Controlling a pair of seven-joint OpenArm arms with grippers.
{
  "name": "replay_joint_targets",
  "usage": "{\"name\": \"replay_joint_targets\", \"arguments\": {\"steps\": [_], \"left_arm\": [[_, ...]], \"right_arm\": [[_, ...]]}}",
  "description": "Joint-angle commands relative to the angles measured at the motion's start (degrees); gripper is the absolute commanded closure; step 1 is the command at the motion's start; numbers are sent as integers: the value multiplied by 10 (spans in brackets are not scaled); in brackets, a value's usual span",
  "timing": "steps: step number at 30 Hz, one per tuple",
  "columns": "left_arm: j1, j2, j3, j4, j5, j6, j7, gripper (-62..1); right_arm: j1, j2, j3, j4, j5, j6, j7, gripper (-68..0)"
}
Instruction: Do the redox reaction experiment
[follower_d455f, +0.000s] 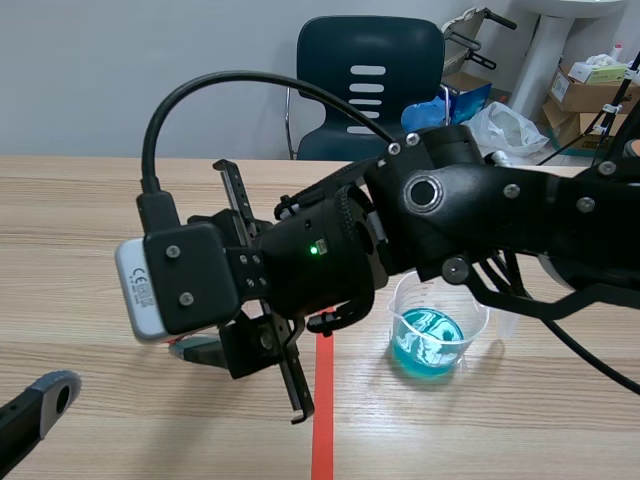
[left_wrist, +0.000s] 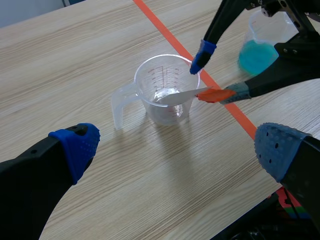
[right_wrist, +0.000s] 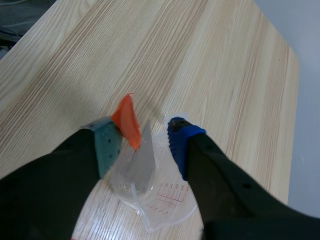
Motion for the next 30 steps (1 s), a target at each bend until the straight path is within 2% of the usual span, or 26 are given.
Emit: {"name": "replay_joint_targets", "arguments": {"steps": [1, 9, 21, 30], "left_arm": [[-2, 4, -4, 5, -4, -2, -10, -623], [-2, 4, -4, 5, -4, -2, -10, -623], [-2, 4, -4, 5, -4, -2, -10, -623], [-2, 4, -4, 5, -4, -2, -10, -623]], "right_arm": [[7, -2, 3, 6, 2, -5, 2, -151], [7, -2, 3, 6, 2, -5, 3, -9], [7, 7, 6, 7, 9, -6, 3, -8], [8, 31, 27, 7, 60, -9, 5, -9]]}}
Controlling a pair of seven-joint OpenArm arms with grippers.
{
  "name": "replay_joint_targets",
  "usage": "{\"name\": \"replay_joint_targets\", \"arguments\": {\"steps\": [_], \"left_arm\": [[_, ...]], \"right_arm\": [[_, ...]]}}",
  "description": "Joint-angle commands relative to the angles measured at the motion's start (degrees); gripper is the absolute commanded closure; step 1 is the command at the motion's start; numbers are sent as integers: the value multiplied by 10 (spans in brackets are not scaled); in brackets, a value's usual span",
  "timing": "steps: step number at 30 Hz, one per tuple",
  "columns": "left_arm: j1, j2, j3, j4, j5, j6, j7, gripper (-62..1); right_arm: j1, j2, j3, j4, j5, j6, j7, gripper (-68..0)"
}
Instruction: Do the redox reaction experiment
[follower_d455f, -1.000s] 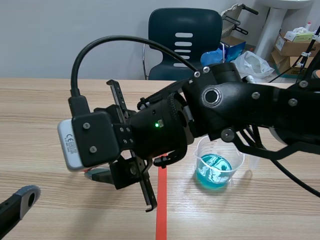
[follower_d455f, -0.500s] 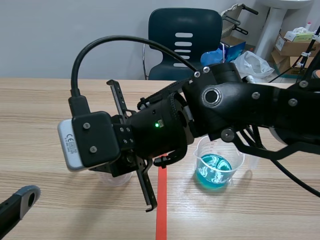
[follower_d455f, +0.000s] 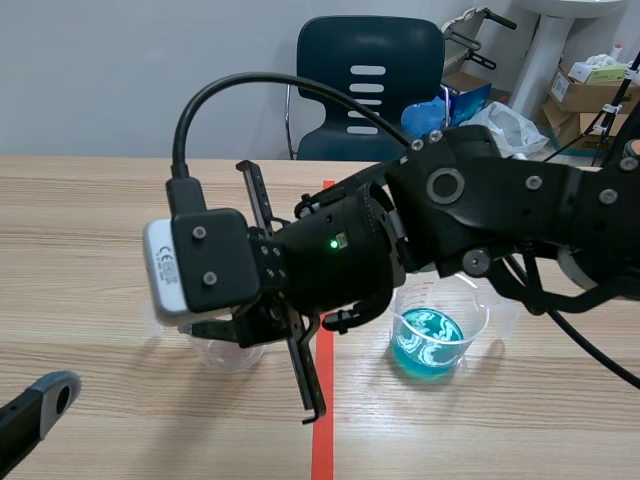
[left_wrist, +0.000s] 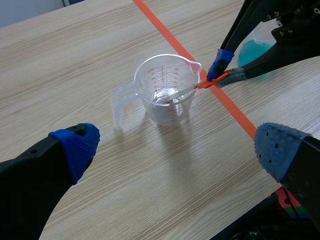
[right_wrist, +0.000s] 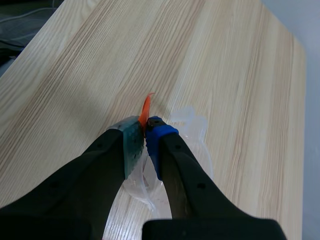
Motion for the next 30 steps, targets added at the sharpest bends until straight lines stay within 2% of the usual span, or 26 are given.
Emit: {"name": "replay_joint_targets", "arguments": {"steps": [1, 7, 16, 23, 30], "left_arm": [[-2, 4, -4, 5, -4, -2, -10, -623], [-2, 4, -4, 5, -4, -2, -10, -623], [-2, 4, -4, 5, -4, -2, -10, -623], [-2, 4, -4, 5, -4, -2, -10, -623], [-2, 4, -4, 5, -4, -2, -10, -623]], "right_arm": [[9, 10, 27, 7, 16, -5, 5, -9], [9, 34, 67, 7, 63, -5, 19, -9], [9, 55, 108, 7, 166, -5, 25, -8], [9, 55, 114, 7, 247, -4, 25, -9], [12, 65, 115, 9, 293, -4, 25, -8]]}}
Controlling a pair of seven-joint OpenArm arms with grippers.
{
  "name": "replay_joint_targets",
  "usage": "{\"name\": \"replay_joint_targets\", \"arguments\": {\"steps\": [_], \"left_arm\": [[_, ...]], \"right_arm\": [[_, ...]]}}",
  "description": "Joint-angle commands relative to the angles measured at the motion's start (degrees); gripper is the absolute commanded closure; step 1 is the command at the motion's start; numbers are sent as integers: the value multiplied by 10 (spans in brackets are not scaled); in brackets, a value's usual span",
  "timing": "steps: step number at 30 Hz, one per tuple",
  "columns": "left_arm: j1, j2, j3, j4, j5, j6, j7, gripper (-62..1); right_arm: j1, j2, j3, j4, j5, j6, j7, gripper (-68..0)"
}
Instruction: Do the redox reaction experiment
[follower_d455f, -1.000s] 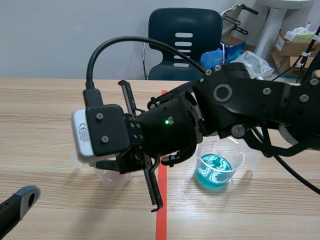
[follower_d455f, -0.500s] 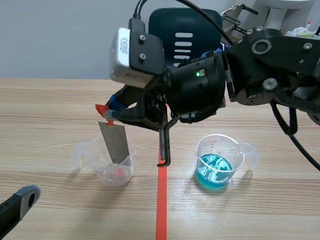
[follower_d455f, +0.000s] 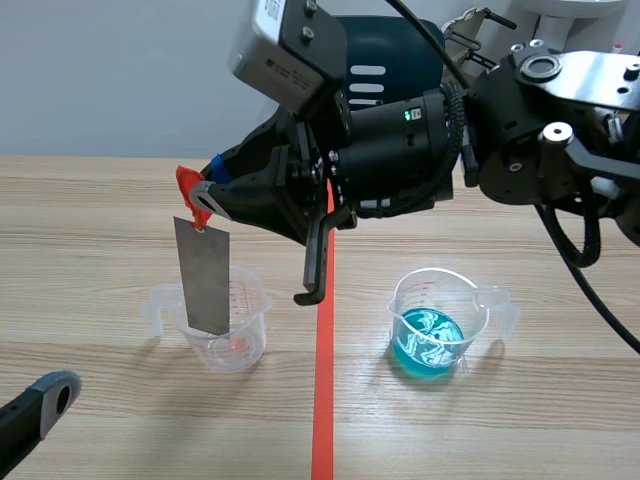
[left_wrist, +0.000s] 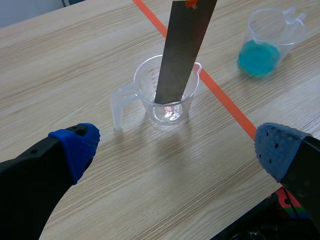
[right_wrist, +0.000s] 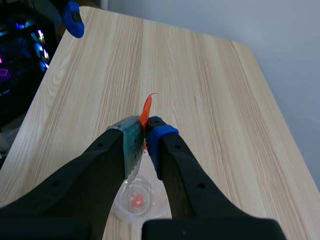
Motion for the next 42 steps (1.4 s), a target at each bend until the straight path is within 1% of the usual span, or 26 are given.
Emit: {"name": "replay_joint_targets", "arguments": {"steps": [1, 4, 14, 24, 26, 29, 42], "left_arm": [[-1, 4, -4, 5, -4, -2, -10, -623], [-1, 4, -4, 5, -4, -2, -10, -623], [-1, 4, -4, 5, -4, -6, -10, -623], [-1, 4, -4, 5, -4, -6, -10, -623], [-1, 4, -4, 5, -4, -6, -10, -623], [-1, 4, -4, 5, -4, -6, -10, -623], [-1, 4, -4, 5, -4, -6, -10, -623]], "right_arm": [[13, 13, 9, 12, 19, -2, 9, -8], [20, 27, 14, 21, 40, -2, 9, -9], [61, 85, 28, 67, 156, -2, 9, -9], [109, 136, 29, 102, 251, -2, 7, -9], [115, 144, 29, 104, 261, -2, 7, -9], [116, 150, 29, 104, 264, -2, 6, -9], [116, 150, 29, 104, 264, -2, 2, -9]]}}
